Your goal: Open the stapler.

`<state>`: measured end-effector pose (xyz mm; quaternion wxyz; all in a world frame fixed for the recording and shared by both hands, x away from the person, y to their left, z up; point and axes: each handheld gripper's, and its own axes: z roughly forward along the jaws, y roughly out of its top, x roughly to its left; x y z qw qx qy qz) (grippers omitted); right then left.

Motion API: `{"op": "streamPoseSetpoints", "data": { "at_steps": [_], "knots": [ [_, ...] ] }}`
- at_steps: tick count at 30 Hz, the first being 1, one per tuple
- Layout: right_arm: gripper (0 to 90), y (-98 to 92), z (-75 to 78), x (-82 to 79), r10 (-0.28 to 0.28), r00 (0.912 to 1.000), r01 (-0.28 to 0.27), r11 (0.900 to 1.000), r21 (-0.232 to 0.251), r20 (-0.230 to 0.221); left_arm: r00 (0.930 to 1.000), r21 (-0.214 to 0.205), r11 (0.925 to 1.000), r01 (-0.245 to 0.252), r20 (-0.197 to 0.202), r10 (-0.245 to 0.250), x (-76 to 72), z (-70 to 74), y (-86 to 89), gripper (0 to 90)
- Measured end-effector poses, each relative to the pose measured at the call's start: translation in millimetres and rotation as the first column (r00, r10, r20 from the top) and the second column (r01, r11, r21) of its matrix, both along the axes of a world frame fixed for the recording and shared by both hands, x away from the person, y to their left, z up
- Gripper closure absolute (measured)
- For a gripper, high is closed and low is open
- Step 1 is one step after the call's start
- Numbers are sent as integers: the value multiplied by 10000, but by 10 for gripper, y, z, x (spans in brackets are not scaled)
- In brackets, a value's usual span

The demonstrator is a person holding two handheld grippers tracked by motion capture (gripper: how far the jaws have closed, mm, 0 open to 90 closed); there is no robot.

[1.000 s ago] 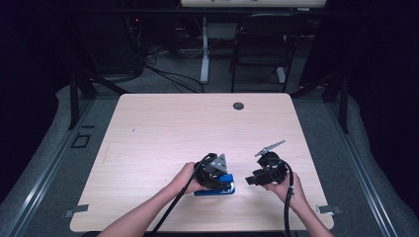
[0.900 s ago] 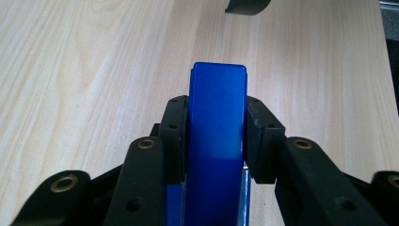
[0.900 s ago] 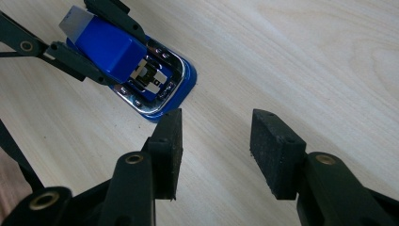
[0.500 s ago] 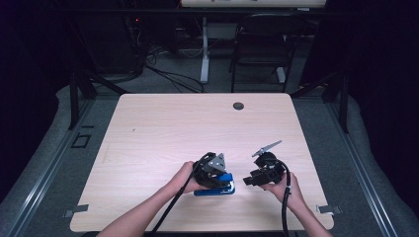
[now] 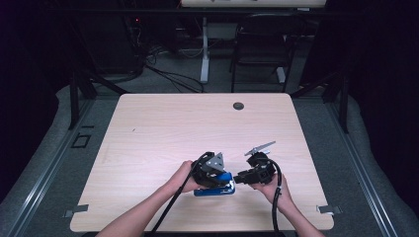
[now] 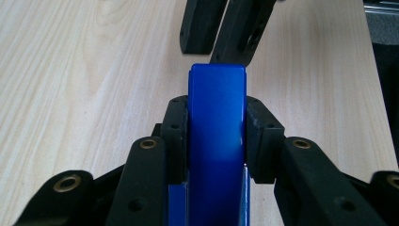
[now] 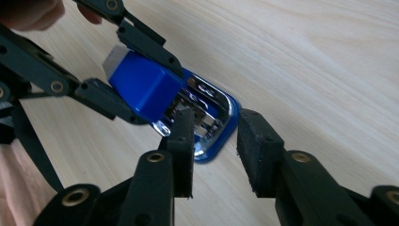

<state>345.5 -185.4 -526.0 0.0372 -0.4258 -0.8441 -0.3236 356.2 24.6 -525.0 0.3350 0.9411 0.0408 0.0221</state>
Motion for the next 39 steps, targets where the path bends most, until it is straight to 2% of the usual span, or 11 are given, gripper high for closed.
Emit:
{"op": "streamPoseSetpoints", "data": {
  "at_steps": [3, 5, 7, 14, 23, 34, 39],
  "knots": [
    [714, 50, -47, 16, -105, 9999, 106, 9999, 130, -74, 10000, -71, 10000, 5, -34, -5, 0, 5, 6, 657],
    [727, 61, -65, 26, -141, 9997, 142, 9999, 54, -175, 10000, -103, 9999, 19, -37, -19, 0, 8, 11, 658],
    [731, 69, -85, 33, -251, 9995, 258, 9992, 298, -214, 10000, -149, 9999, -13, 11, 14, -6, 8, 13, 658],
    [751, 104, -108, 58, -193, 9997, 195, 9997, 118, -132, 9999, -136, 9998, 133, 62, -132, -4, 34, 37, 658],
    [770, 136, -138, 46, -233, 9997, 233, 9997, 110, 16, 9999, -251, 9996, 127, 114, -124, -8, 77, 74, 658],
    [781, 181, -154, 15, -86, 9993, 103, 9987, -496, 351, 9996, -170, 9998, 109, 268, -105, -31, 137, 115, 660],
    [790, 194, -164, 6, -57, 9992, 81, 9982, -592, 398, 9996, -223, 9997, 76, 268, -70, -38, 157, 142, 660]
  ]
}}
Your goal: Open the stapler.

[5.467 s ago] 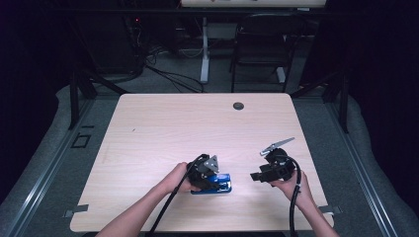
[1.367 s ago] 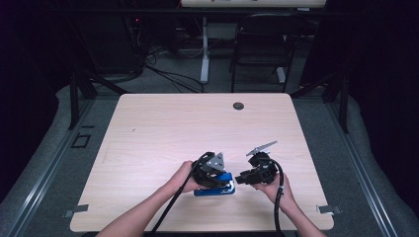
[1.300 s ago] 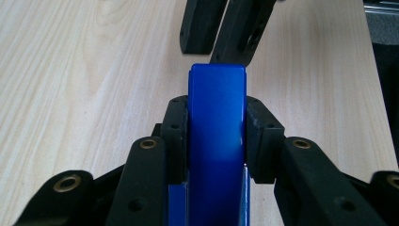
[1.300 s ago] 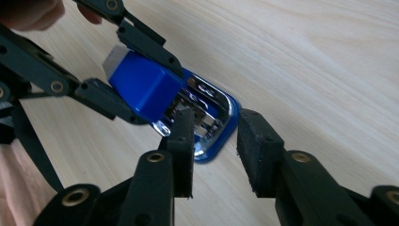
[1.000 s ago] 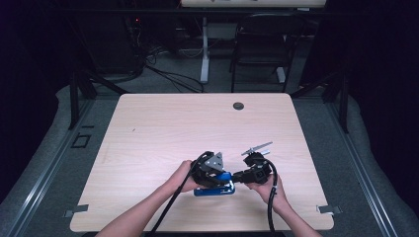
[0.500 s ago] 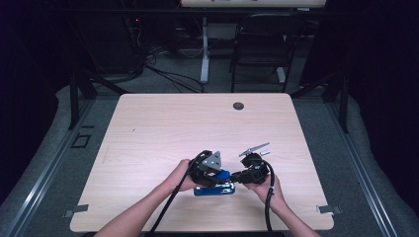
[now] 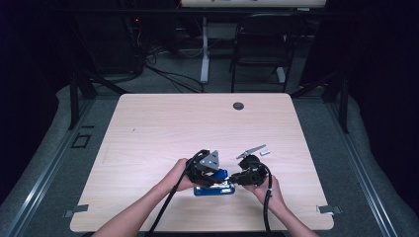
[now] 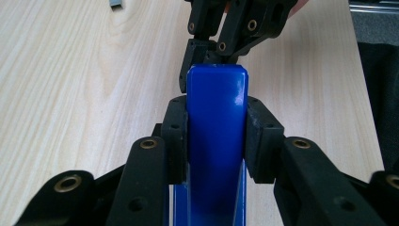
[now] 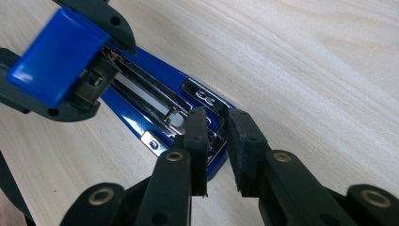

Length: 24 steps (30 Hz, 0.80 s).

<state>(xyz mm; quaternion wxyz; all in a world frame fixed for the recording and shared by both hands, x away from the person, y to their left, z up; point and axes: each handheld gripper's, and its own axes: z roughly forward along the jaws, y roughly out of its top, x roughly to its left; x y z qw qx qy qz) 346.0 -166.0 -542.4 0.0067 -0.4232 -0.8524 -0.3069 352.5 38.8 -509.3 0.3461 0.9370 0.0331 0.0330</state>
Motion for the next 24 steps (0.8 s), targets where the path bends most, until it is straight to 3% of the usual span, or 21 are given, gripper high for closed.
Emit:
{"op": "streamPoseSetpoints", "data": {
  "at_steps": [24],
  "knots": [
    [842, 23, 2, -30, 71, 9997, -69, 9999, -79, 227, 9998, -168, 9997, -190, -93, 188, -39, 139, 251, 663]
  ]
}}
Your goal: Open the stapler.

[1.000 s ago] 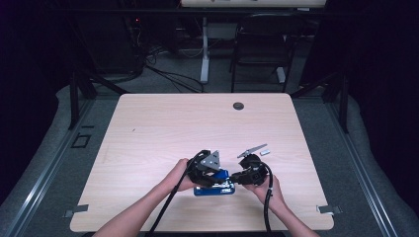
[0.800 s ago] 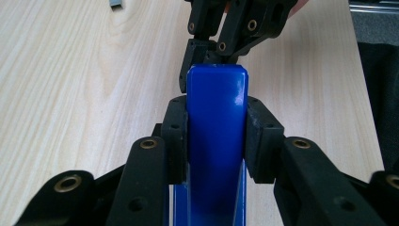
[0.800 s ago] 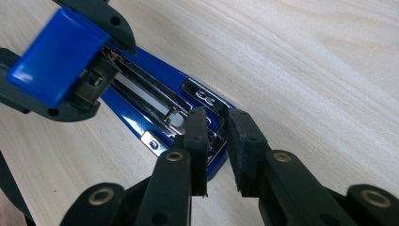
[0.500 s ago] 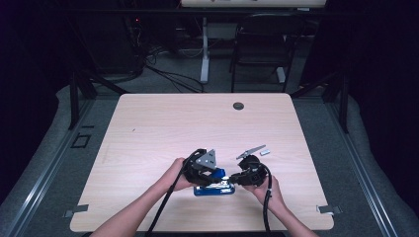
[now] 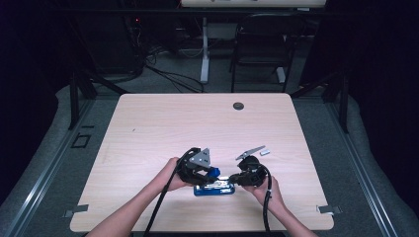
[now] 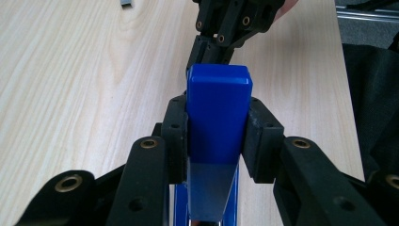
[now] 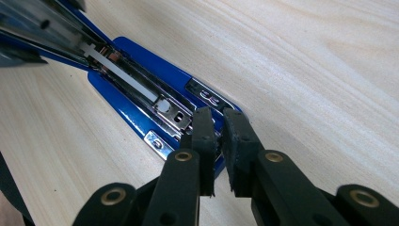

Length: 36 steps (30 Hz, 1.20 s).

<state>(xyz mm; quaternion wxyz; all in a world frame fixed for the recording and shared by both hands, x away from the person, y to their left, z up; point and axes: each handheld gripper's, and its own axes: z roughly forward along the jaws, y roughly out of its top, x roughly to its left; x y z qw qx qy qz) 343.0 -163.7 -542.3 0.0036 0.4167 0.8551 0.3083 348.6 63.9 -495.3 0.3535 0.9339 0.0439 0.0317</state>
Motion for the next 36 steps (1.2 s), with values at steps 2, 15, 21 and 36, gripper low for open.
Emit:
{"op": "streamPoseSetpoints", "data": {
  "at_steps": [2, 15, 21, 36],
  "knots": [
    [843, -1, 0, -1, -1, 10000, 1, 10000, 8, -4, 10000, -2, 10000, -25, -11, 25, -4, 8, 17, 663],
    [847, 11, 7, -10, 4, 10000, -4, 10000, -73, -2, 9999, -59, 9999, -115, -58, 115, -20, 29, 102, 664],
    [848, 14, 8, -12, -14, 10000, 15, 10000, -98, 4, 9999, 4, 9999, -120, -38, 120, -23, 37, 113, 664],
    [850, 16, 8, -12, -82, 10000, 82, 9999, -94, -28, 9994, -302, 9991, -289, -205, 283, -32, 41, 318, 662]
  ]
}}
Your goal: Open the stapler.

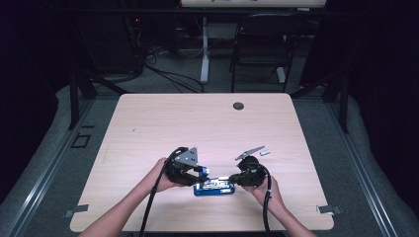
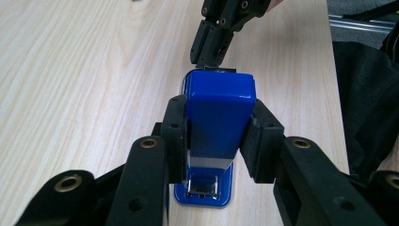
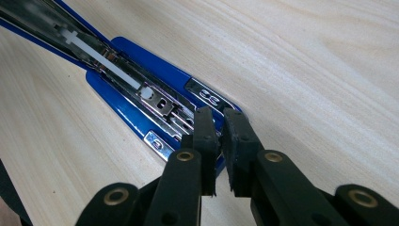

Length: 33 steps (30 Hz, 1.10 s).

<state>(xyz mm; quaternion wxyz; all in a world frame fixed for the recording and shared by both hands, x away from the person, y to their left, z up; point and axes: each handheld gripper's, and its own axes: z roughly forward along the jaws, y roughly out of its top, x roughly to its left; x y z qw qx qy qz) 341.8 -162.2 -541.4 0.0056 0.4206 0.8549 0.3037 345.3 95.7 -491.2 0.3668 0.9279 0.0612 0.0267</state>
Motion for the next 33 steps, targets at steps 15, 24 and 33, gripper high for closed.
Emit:
{"op": "streamPoseSetpoints", "data": {
  "at_steps": [15, 24, 33],
  "knots": [
    [852, 5, 7, -1, -2, 10000, 2, 10000, -79, -32, 9997, -79, 9997, -221, -95, 221, -28, -15, 159, 660],
    [852, 5, 8, 6, -13, 9999, 13, 10000, -63, -107, 9991, 189, 9990, -393, -171, 396, -50, -35, 289, 658],
    [851, 5, 14, 27, 47, 9998, -49, 9999, -106, -216, 9976, 496, 9973, -548, -403, 568, -70, -94, 435, 655]
  ]
}}
